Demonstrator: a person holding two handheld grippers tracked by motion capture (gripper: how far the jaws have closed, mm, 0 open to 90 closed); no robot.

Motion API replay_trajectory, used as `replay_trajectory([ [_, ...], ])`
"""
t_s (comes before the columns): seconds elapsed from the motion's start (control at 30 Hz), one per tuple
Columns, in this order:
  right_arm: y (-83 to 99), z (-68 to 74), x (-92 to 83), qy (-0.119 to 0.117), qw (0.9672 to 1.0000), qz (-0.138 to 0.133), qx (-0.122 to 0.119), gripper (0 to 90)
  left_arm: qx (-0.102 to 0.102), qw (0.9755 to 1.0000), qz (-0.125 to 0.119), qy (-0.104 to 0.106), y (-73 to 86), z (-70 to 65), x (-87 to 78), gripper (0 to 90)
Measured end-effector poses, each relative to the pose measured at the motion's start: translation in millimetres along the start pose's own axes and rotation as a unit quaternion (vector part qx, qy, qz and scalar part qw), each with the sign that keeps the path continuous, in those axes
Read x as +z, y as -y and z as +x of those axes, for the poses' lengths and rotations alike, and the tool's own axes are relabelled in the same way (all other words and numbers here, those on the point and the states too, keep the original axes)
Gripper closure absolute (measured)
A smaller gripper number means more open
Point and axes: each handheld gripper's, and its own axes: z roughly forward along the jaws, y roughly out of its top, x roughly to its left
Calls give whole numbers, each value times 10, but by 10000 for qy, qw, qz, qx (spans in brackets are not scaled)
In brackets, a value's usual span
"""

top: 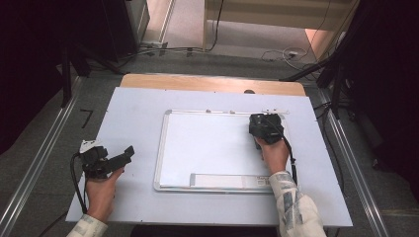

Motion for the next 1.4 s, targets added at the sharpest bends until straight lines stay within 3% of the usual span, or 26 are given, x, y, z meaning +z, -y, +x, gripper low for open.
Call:
replay_trajectory([
  [0.23,-7,-160,61,165,9996,30,207,379,8,10000,-5,0,2,-6,9,42],
  [0.87,-7,-433,241,639,9971,251,328,378,-2,10000,7,-34,5,0,6,42],
  [1.2,-34,-528,289,492,9971,296,494,372,-8,10000,16,-44,9,4,11,42],
  [1.3,-40,-549,271,445,9972,252,553,314,-5,10000,14,-45,9,1,8,42],
  [1.4,-38,-594,233,249,9971,173,697,265,-5,10000,13,-41,10,-2,6,42],
])
